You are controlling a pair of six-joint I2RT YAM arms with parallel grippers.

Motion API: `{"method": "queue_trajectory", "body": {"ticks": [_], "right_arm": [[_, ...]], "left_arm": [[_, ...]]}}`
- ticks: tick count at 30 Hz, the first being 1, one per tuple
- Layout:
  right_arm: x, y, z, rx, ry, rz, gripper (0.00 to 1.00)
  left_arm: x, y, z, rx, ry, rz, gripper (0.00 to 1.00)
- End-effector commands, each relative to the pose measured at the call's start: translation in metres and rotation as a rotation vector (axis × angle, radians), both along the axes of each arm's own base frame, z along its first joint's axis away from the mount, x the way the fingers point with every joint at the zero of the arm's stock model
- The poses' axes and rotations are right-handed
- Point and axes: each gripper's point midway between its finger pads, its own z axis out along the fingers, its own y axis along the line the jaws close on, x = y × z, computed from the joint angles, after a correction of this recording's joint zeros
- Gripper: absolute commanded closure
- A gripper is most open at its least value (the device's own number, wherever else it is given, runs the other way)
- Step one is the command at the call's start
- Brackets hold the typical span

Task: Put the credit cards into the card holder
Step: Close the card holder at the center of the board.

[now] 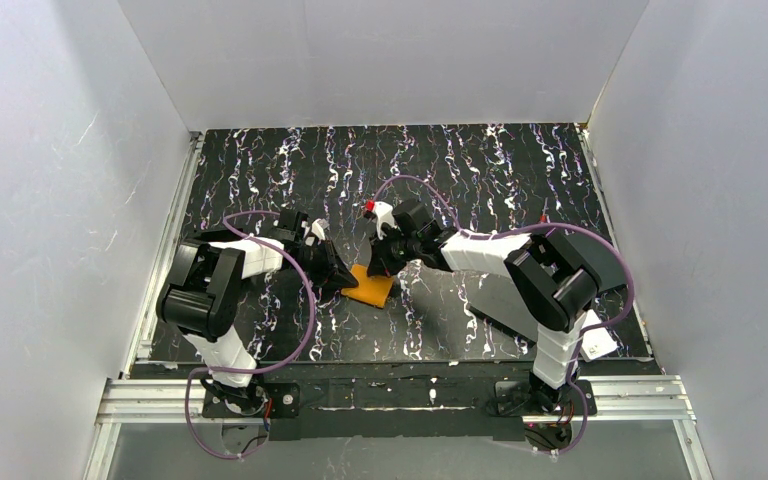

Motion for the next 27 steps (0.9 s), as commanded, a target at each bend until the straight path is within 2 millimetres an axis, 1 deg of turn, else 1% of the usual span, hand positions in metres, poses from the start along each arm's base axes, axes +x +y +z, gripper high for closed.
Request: {"method": "queue_trajectory", "body": {"ticks": [1,6,10,14,18,19,23,27], "right_arm": [[-0.010,-0.024,-0.028,-0.141,-0.043,0.023,0.99],[-0.017,-0.031,-0.041,-0.211,-0.079,0.039,0.99],[-0.021,-0.038,-0.044,-0.256,-0.114,0.044,0.99],[-0.019,-0.042,-0.047,-0.284,-0.143,0.055,0.99],[-0.017,-0.044,-0.050,-0.294,-0.132,0.032,0.99],[-0.021,-0.049,-0.056,-0.316,-0.104,0.034,0.99],[-0.025,-0.053,-0.064,-0.336,-0.057,0.016,0.99],[-0.022,-0.062,-0.063,-0.376,-0.058,-0.020,0.99]], "left_arm": [[-0.011,0.017,-0.033,0.128,0.050,0.008,0.92],[-0.011,0.017,-0.032,0.134,0.050,0.003,0.92],[-0.011,0.017,-0.033,0.137,0.050,-0.001,0.92],[-0.011,0.017,-0.034,0.135,0.051,0.000,0.93],[-0.011,0.018,-0.034,0.135,0.052,-0.002,0.93],[-0.012,0.018,-0.034,0.135,0.052,-0.003,0.93],[-0.013,0.018,-0.035,0.137,0.054,-0.003,0.93],[-0.012,0.018,-0.034,0.137,0.051,-0.002,0.93]]}}
